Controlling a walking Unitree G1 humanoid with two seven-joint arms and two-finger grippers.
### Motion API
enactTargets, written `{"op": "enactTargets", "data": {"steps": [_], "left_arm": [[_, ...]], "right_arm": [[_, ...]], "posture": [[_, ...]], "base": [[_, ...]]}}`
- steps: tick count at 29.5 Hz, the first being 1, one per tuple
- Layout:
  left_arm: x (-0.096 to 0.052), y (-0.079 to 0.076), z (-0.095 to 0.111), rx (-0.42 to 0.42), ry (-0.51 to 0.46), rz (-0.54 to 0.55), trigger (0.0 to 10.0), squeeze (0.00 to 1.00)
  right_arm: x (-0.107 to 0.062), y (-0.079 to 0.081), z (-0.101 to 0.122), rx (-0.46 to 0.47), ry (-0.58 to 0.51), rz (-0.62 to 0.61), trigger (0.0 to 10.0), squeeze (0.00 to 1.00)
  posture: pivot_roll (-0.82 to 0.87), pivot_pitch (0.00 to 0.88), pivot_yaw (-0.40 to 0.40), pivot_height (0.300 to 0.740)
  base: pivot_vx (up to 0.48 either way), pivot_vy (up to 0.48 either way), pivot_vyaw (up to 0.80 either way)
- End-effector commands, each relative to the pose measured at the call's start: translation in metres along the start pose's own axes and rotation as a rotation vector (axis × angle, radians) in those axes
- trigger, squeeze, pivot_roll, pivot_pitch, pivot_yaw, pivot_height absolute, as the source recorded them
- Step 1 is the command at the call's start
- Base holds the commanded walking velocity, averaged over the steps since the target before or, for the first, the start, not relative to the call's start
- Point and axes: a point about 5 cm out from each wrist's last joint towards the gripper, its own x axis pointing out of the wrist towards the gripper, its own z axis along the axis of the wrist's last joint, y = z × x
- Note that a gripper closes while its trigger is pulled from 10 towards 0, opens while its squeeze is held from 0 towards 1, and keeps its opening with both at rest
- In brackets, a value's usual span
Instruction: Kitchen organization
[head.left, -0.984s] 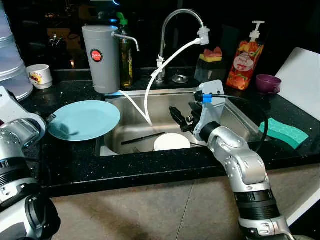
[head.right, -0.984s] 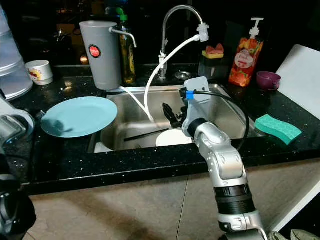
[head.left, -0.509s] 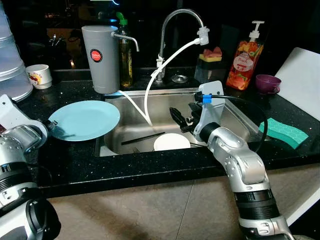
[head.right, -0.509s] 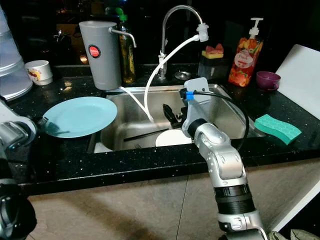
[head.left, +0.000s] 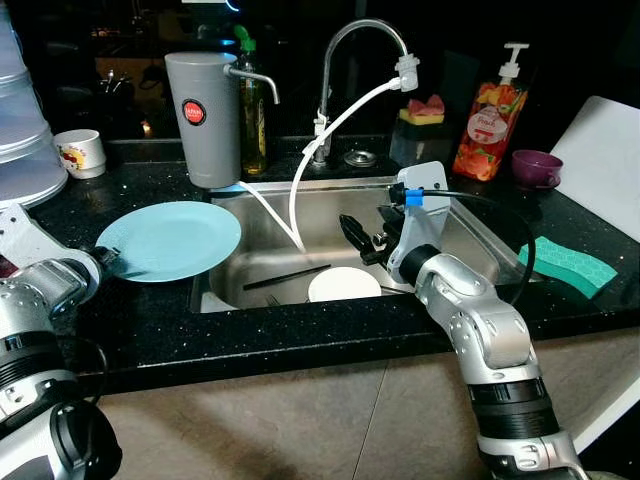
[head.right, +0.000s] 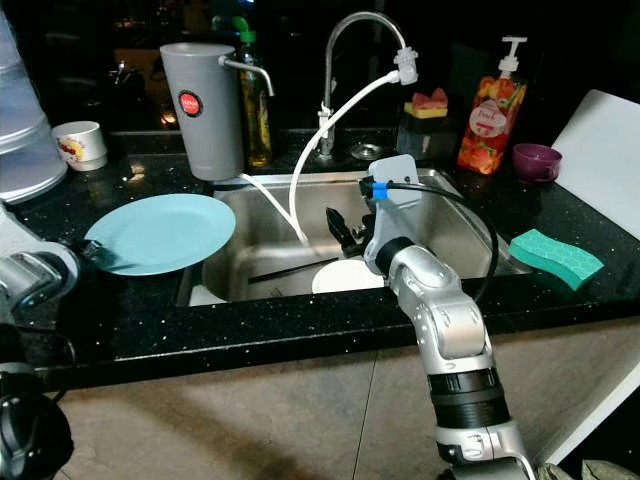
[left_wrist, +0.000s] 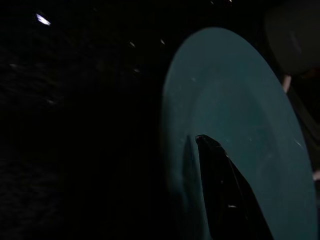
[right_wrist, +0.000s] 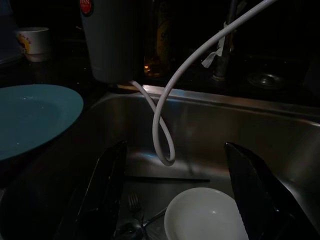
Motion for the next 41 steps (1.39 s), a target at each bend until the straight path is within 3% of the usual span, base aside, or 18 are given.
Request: {"op": "enactTargets", "data": {"steps": [1,3,4,17,20,21,22,24,25,27,32,35,36,38,41], "left_arm": [[0.003,0.002,-0.009,-0.016,0.05,-0.005,10.0,0.0],[0.003,0.002,-0.009,-0.018,0.051,-0.005,10.0,0.0],[0.004,0.003,-0.011,-0.027,0.052,0.006,0.0,0.0],[0.004,0.004,-0.006,-0.056,0.019,-0.002,0.0,0.0],[-0.001,-0.011,0.002,-0.048,-0.049,-0.107,0.0,0.0],[-0.004,-0.018,0.006,-0.047,-0.071,-0.157,3.3,0.0],[-0.009,-0.027,0.01,-0.049,-0.094,-0.23,10.0,0.0],[-0.02,-0.047,0.016,-0.031,-0.135,-0.374,10.0,0.0],[-0.022,-0.049,0.017,-0.025,-0.138,-0.388,10.0,0.0],[-0.033,-0.065,0.018,-0.019,-0.143,-0.524,10.0,0.0],[-0.04,-0.074,0.018,0.004,-0.149,-0.613,10.0,0.0],[-0.046,-0.078,0.016,0.021,-0.142,-0.691,10.0,0.0],[-0.046,-0.078,0.016,0.021,-0.142,-0.691,10.0,0.0],[-0.051,-0.081,0.013,0.025,-0.132,-0.751,10.0,0.0],[-0.063,-0.089,0.004,0.04,-0.082,-0.886,10.0,0.0]], "right_arm": [[0.001,0.001,0.002,-0.002,-0.008,0.004,10.0,0.0],[0.001,0.001,0.002,-0.003,-0.008,0.004,10.0,0.0],[0.001,0.001,0.002,-0.003,-0.008,0.004,10.0,0.0],[0.002,0.002,0.003,-0.004,-0.012,0.01,10.0,0.0],[0.003,0.002,0.004,-0.004,-0.015,0.012,10.0,0.0],[0.003,0.002,0.004,-0.004,-0.019,0.008,10.0,0.0],[0.003,0.001,0.006,0.0,-0.03,0.003,10.0,0.0],[0.003,0.0,0.009,0.033,-0.059,-0.005,10.0,0.0],[0.003,0.0,0.009,0.041,-0.063,-0.006,10.0,0.0],[0.002,-0.001,0.013,0.242,-0.115,0.013,10.0,0.0],[0.001,-0.002,0.016,0.379,-0.145,0.036,10.0,0.0],[-0.002,0.0,0.02,0.584,-0.199,0.106,10.0,0.0],[-0.002,0.0,0.02,0.584,-0.199,0.106,10.0,0.0],[-0.004,0.002,0.022,0.703,-0.217,0.158,10.0,0.0],[-0.006,0.007,0.019,0.789,-0.192,0.215,10.0,0.0]], "posture": [[0.08,0.102,-0.037,0.74],[0.08,0.102,-0.037,0.74],[0.07,0.1,-0.038,0.74],[0.08,0.095,-0.041,0.74],[0.08,0.091,-0.04,0.74],[0.08,0.091,-0.04,0.74],[0.08,0.091,-0.04,0.74],[0.08,0.091,-0.04,0.74],[0.08,0.091,-0.04,0.74],[0.08,0.089,-0.041,0.74],[0.08,0.087,-0.038,0.74],[0.08,0.09,-0.039,0.74],[0.08,0.09,-0.039,0.74],[0.08,0.09,-0.039,0.74],[0.08,0.09,-0.039,0.74]], "base": [[0.0,0.0,0.0],[0.0,0.0,0.0],[0.0,0.0,0.0],[0.0,0.0,0.0],[0.0,0.0,0.0],[0.0,0.0,0.0],[0.0,0.0,0.0],[0.0,0.0,0.0],[0.0,0.0,0.0],[0.0,0.0,0.0],[0.0,0.0,0.0],[0.0,0.0,0.0],[0.0,0.0,0.0],[0.0,0.0,0.0],[0.0,0.0,0.0]]}}
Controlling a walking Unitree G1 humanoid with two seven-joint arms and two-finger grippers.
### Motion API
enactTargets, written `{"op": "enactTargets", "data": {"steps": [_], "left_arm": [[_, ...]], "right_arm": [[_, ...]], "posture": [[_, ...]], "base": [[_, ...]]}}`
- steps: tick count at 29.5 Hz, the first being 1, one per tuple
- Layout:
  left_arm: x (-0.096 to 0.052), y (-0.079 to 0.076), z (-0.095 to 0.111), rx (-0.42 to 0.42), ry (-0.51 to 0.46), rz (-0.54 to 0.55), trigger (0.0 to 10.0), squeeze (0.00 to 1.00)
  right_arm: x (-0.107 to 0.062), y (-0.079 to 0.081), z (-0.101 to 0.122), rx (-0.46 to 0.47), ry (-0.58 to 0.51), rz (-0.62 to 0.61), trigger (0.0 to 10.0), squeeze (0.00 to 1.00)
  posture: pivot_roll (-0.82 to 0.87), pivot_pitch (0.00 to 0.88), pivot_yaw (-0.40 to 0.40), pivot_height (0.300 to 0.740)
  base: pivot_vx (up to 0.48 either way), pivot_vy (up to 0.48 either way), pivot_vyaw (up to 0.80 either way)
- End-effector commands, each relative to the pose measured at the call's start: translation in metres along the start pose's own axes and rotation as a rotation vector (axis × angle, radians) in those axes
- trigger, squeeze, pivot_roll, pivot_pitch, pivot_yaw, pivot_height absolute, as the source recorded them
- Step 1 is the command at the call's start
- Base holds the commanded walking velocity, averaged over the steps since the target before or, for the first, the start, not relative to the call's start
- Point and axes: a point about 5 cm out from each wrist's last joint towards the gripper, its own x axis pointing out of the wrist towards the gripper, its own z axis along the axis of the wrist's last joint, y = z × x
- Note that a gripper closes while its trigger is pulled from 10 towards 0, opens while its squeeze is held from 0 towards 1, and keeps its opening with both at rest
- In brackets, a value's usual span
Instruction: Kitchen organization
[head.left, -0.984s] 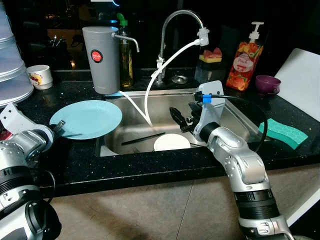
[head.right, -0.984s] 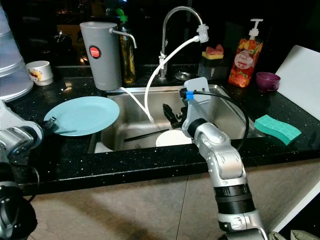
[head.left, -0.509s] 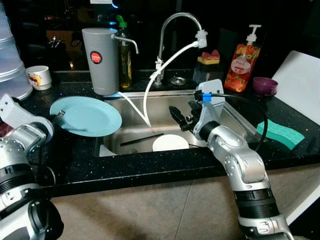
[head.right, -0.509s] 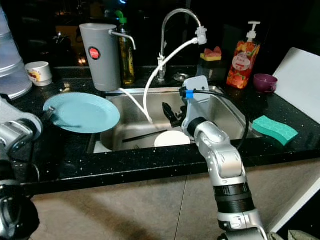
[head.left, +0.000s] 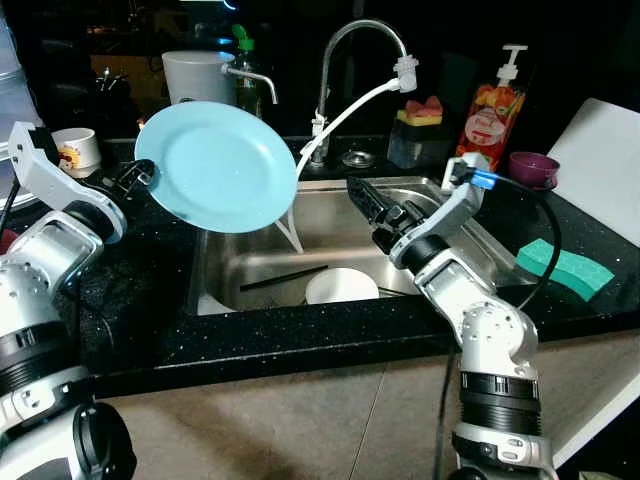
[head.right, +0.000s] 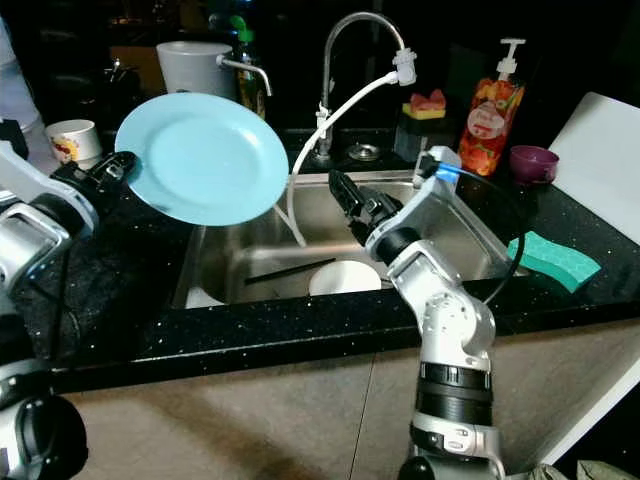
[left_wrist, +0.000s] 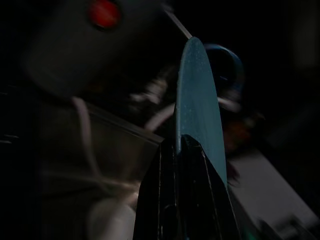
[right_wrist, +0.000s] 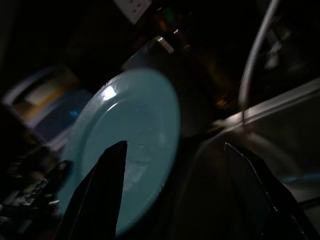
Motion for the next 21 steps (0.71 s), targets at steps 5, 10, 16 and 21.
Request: {"op": "enactTargets", "data": {"steps": [5,10,16,21], "left_arm": [[-0.003,-0.03,-0.014,-0.009,0.092,-0.243,10.0,0.0],[-0.005,-0.04,-0.017,-0.016,0.1,-0.305,10.0,0.0],[-0.005,-0.041,-0.027,0.011,0.15,-0.289,10.0,0.0],[-0.006,-0.041,-0.033,0.034,0.176,-0.284,10.0,0.0]], "right_arm": [[-0.003,0.012,-0.006,0.111,0.047,0.088,10.0,0.0],[-0.003,0.016,-0.008,0.124,0.062,0.107,10.0,0.0],[-0.003,0.019,-0.006,0.133,0.068,0.118,4.3,0.0],[-0.004,0.02,-0.002,0.131,0.05,0.126,0.0,0.0]], "posture": [[0.07,0.096,-0.039,0.74],[0.07,0.101,-0.039,0.74],[0.07,0.101,-0.039,0.74],[0.07,0.101,-0.039,0.74]], "base": [[0.0,0.0,0.0],[0.0,0.0,0.0],[0.0,0.0,0.0],[0.0,0.0,0.0]]}}
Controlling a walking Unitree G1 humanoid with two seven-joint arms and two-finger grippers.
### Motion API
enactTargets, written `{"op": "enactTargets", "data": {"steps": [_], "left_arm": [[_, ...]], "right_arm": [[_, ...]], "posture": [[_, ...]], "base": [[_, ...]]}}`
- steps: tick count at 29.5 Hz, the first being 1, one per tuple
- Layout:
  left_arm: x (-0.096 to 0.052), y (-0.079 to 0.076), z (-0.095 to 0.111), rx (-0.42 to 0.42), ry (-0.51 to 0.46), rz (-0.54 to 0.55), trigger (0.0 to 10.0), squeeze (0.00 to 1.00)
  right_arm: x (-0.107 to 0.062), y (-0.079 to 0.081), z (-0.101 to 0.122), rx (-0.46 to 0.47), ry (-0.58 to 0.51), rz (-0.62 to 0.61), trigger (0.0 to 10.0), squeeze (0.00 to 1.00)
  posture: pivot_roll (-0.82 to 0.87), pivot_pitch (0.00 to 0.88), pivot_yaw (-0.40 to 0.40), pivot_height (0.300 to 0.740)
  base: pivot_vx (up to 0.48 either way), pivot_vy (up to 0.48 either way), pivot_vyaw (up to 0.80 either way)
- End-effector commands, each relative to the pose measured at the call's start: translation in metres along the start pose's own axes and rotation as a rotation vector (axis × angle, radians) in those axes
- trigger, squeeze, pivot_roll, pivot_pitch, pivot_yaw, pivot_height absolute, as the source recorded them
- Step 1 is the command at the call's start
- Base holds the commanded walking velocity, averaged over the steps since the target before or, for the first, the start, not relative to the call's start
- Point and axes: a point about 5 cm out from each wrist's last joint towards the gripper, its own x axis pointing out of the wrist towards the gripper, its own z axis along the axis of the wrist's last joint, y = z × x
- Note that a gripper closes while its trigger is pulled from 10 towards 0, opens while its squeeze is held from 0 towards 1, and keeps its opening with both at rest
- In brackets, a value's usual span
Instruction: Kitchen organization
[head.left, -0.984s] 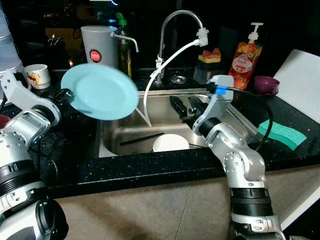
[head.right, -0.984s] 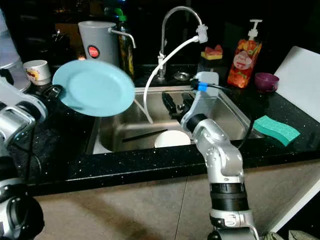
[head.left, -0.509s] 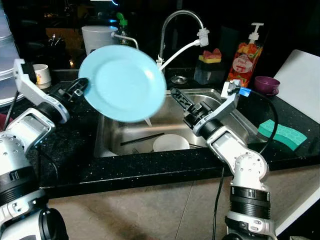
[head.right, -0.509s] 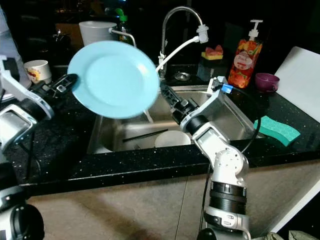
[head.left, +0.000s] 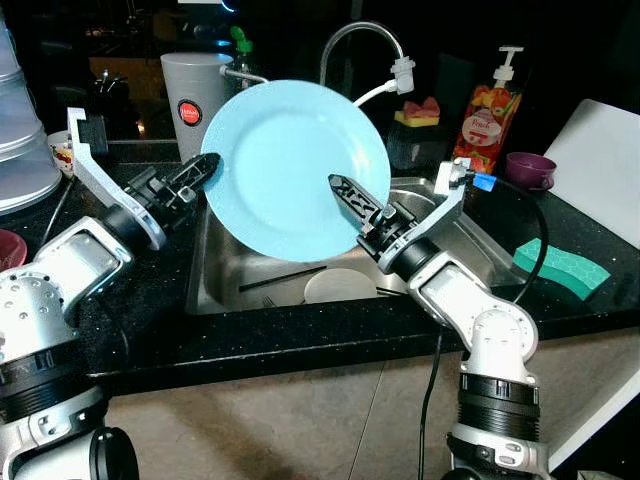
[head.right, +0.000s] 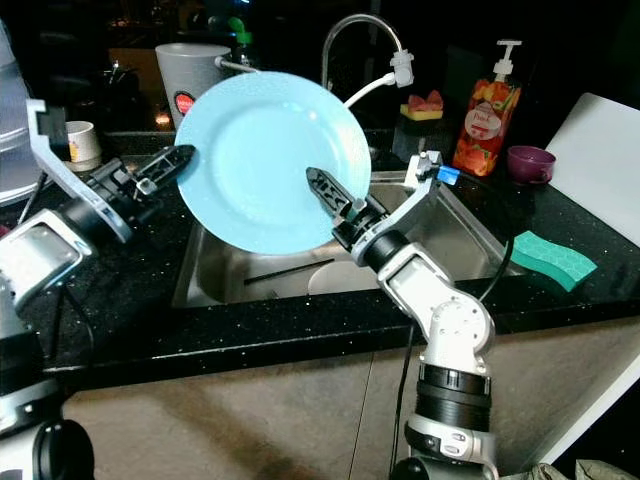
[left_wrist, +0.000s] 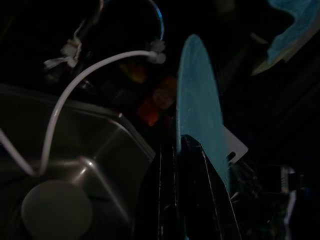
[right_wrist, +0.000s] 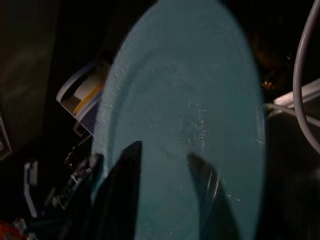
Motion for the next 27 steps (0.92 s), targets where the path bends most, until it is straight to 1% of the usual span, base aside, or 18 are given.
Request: {"op": "enactTargets", "data": {"steps": [1,3,4,9,14,16,17,18,19,20,21,23,24,25,26,27], "left_arm": [[0.001,-0.004,-0.005,0.031,0.036,-0.007,10.0,0.0],[0.002,-0.003,-0.007,0.043,0.045,0.006,10.0,0.0],[0.003,-0.002,-0.009,0.062,0.054,0.024,10.0,0.0],[0.003,-0.001,-0.011,0.084,0.059,0.041,10.0,0.0],[0.003,0.003,-0.011,0.107,0.059,0.075,10.0,0.0],[0.002,0.004,-0.011,0.143,0.045,0.095,10.0,0.0],[0.002,0.005,-0.01,0.184,0.034,0.117,10.0,0.0],[0.003,0.006,-0.01,0.194,0.032,0.128,10.0,1.0],[0.003,0.007,-0.011,0.188,0.03,0.136,10.0,1.0],[0.003,0.008,-0.01,0.179,0.022,0.148,10.0,1.0],[0.002,0.009,-0.008,0.173,0.011,0.163,10.0,1.0],[0.0,0.011,-0.005,0.171,-0.004,0.179,10.0,1.0],[-0.004,0.017,0.0,0.167,-0.031,0.227,10.0,0.0],[-0.006,0.02,0.001,0.167,-0.037,0.245,10.0,0.0],[-0.006,0.02,0.001,0.167,-0.037,0.245,10.0,0.0],[-0.01,0.027,0.002,0.177,-0.04,0.289,10.0,0.0]], "right_arm": [[-0.002,0.002,0.001,-0.003,-0.006,0.008,0.0,0.0],[-0.002,0.002,0.002,-0.004,-0.008,0.007,0.0,0.0],[-0.002,0.001,0.003,-0.004,-0.01,0.004,0.0,0.0],[-0.003,0.001,0.004,-0.004,-0.016,0.0,0.0,0.0],[-0.003,0.0,0.004,-0.007,-0.02,-0.007,0.0,0.0],[-0.004,0.0,0.004,-0.008,-0.02,-0.008,0.0,0.0],[-0.004,0.0,0.005,-0.011,-0.019,-0.008,0.0,0.0],[-0.003,0.0,0.005,-0.012,-0.019,-0.01,0.0,0.0],[-0.003,-0.001,0.005,-0.012,-0.018,-0.012,0.0,0.0],[-0.003,-0.002,0.005,-0.023,-0.016,-0.02,3.6,0.0],[-0.003,-0.003,0.006,-0.039,-0.018,-0.032,10.0,0.0],[-0.003,-0.005,0.007,-0.049,-0.028,-0.046,10.0,0.0],[-0.001,-0.014,0.011,-0.075,-0.067,-0.113,10.0,0.0],[0.0,-0.018,0.014,-0.087,-0.085,-0.147,10.0,0.0],[0.0,-0.018,0.014,-0.087,-0.085,-0.147,10.0,0.0],[0.002,-0.028,0.017,-0.129,-0.108,-0.23,10.0,0.0]], "posture": [[0.07,0.102,-0.04,0.74],[0.07,0.102,-0.04,0.74],[0.07,0.102,-0.04,0.74],[0.07,0.102,-0.04,0.74],[0.07,0.103,-0.039,0.74],[0.07,0.103,-0.039,0.74],[0.07,0.103,-0.039,0.74],[0.07,0.103,-0.039,0.74],[0.07,0.103,-0.039,0.74],[0.08,0.108,-0.045,0.74],[0.08,0.108,-0.045,0.74],[0.08,0.11,-0.046,0.74],[0.08,0.111,-0.049,0.74],[0.08,0.111,-0.049,0.74],[0.08,0.111,-0.049,0.74],[0.08,0.111,-0.049,0.74]], "base": [[0.0,0.0,0.0],[0.0,0.0,0.0],[0.0,0.0,0.0],[0.0,0.0,0.0],[0.0,0.0,0.0],[0.0,0.0,0.0],[0.0,0.0,0.0],[0.0,0.0,0.0],[0.0,0.0,0.0],[0.0,0.0,0.0],[0.0,0.0,0.0],[0.0,0.0,0.0],[0.0,0.0,0.0],[0.0,0.0,0.0],[0.0,0.0,0.0],[0.0,0.0,0.0]]}}
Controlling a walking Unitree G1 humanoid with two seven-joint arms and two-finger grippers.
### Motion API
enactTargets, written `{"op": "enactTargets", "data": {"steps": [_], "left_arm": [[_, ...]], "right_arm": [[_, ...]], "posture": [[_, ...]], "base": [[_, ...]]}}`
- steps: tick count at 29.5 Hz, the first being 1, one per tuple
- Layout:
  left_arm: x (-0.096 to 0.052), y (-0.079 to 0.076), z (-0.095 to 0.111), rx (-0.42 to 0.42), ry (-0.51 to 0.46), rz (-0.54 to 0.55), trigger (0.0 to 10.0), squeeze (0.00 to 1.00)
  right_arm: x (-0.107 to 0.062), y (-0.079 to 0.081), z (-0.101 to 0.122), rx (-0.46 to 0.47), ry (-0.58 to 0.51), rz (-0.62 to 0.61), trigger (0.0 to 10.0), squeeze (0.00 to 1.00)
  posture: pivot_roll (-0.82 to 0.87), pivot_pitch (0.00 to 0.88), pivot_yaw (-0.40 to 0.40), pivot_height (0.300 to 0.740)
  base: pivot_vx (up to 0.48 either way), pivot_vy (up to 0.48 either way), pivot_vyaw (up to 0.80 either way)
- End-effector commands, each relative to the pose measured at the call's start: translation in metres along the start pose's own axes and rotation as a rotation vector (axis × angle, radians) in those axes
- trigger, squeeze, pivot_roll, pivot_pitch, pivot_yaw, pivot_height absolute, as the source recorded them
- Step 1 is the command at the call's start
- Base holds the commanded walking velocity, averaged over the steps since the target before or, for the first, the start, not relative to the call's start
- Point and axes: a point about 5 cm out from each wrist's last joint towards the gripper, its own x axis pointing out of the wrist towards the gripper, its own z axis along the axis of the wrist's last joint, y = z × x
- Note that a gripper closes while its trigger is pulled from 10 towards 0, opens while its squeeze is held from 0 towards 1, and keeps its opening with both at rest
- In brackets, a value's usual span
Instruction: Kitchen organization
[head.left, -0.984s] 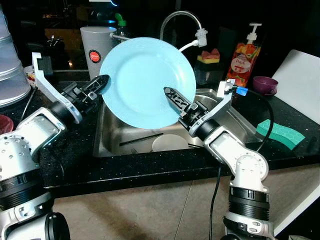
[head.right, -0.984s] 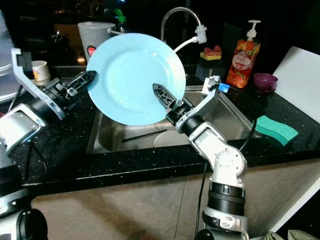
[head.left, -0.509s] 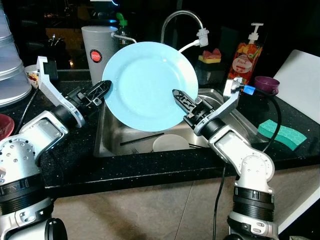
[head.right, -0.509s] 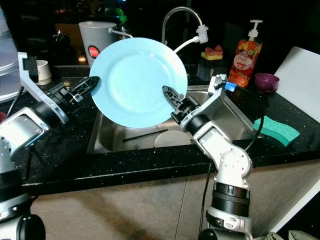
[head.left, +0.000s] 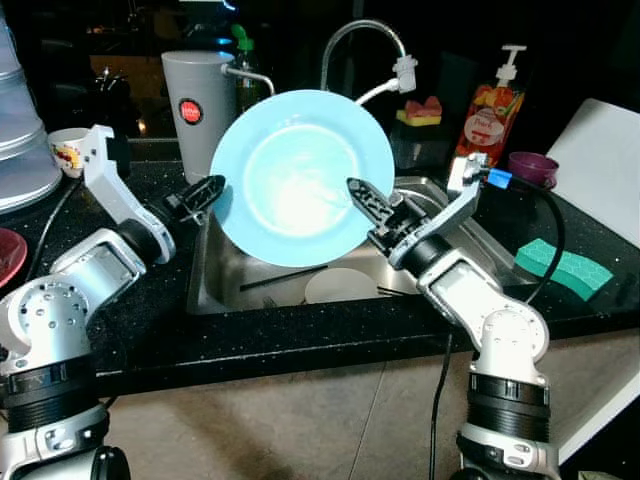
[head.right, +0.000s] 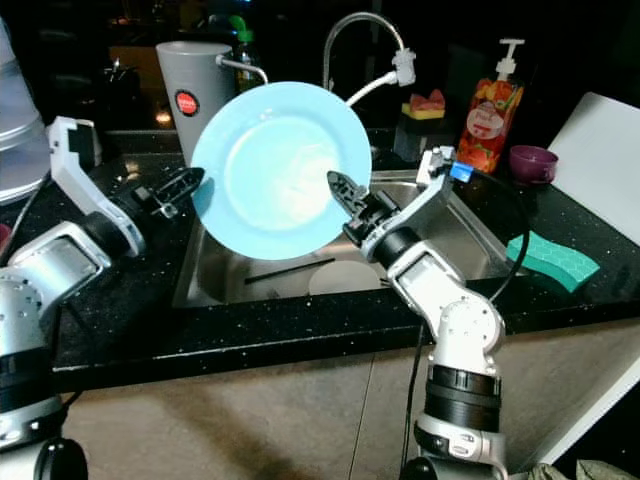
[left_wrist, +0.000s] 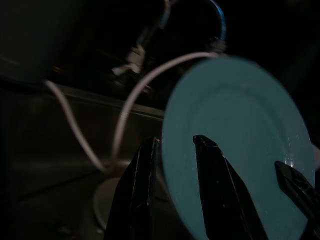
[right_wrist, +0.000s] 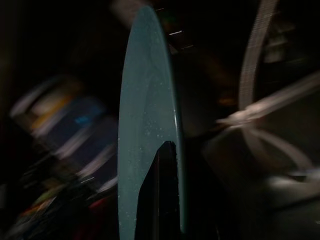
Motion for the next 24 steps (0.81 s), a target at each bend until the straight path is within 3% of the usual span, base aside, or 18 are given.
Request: {"op": "enactTargets", "data": {"steps": [1,6,7,8,9,10,11,14,15,16,17,21,23,24], "left_arm": [[-0.006,0.018,0.002,0.005,-0.006,0.096,10.0,0.0],[-0.012,0.031,0.008,0.002,-0.026,0.16,10.0,0.0],[-0.014,0.035,0.008,0.059,0.002,0.197,10.0,0.0],[-0.015,0.038,-0.002,0.2,0.12,0.245,10.0,0.0],[-0.015,0.038,-0.002,0.2,0.12,0.245,10.0,0.0],[-0.016,0.039,-0.013,0.292,0.218,0.272,10.0,0.0],[-0.016,0.036,-0.023,0.317,0.294,0.248,10.0,0.0],[-0.015,0.026,-0.033,0.311,0.354,0.184,10.0,0.0],[-0.012,0.019,-0.041,0.391,0.398,0.142,10.0,0.0],[-0.012,0.017,-0.044,0.42,0.417,0.134,10.0,0.0],[-0.012,0.017,-0.044,0.42,0.417,0.134,10.0,0.0],[-0.011,-0.003,-0.05,0.459,0.422,-0.016,10.0,0.0],[-0.011,-0.007,-0.048,0.465,0.411,-0.049,10.0,0.0],[-0.01,-0.011,-0.047,0.467,0.399,-0.073,10.0,0.0]], "right_arm": [[0.006,-0.01,0.005,-0.046,-0.033,-0.079,10.0,0.0],[0.013,-0.016,0.006,-0.041,-0.04,-0.111,10.0,0.0],[0.016,-0.018,0.005,-0.077,-0.033,-0.133,10.0,0.0],[0.021,-0.021,0.003,-0.093,-0.019,-0.151,10.0,0.0],[0.021,-0.021,0.003,-0.093,-0.019,-0.151,10.0,0.0],[0.024,-0.024,-0.001,-0.126,0.005,-0.172,10.0,0.0],[0.029,-0.029,-0.007,-0.192,0.049,-0.206,10.0,0.0],[0.033,-0.034,-0.017,-0.272,0.103,-0.237,10.0,0.0],[0.037,-0.04,-0.026,-0.387,0.133,-0.261,10.0,0.0],[0.038,-0.041,-0.028,-0.424,0.142,-0.264,10.0,0.0],[0.038,-0.041,-0.028,-0.424,0.142,-0.264,10.0,0.0],[0.04,-0.05,-0.036,-0.62,0.169,-0.334,10.0,0.0],[0.04,-0.052,-0.037,-0.652,0.172,-0.352,10.0,0.0],[0.041,-0.053,-0.038,-0.697,0.176,-0.362,10.0,0.07]], "posture": [[0.09,0.116,-0.054,0.74],[0.1,0.122,-0.062,0.74],[0.1,0.122,-0.062,0.74],[0.1,0.13,-0.075,0.74],[0.1,0.13,-0.075,0.74],[0.11,0.136,-0.083,0.74],[0.12,0.144,-0.09,0.74],[0.11,0.15,-0.093,0.74],[0.12,0.158,-0.096,0.74],[0.13,0.172,-0.1,0.74],[0.13,0.172,-0.1,0.74],[0.13,0.187,-0.102,0.74],[0.13,0.188,-0.102,0.74],[0.13,0.189,-0.103,0.74]], "base": [[0.0,0.0,0.0],[0.0,0.0,0.0],[0.0,0.0,0.0],[0.0,0.0,0.0],[0.0,0.0,0.0],[0.0,0.0,0.0],[0.0,0.0,0.0],[0.0,0.0,0.0],[0.0,0.0,0.0],[0.0,0.0,0.0],[0.0,0.0,0.0],[0.0,0.0,0.0],[0.0,0.0,0.0],[0.0,0.0,0.0]]}}
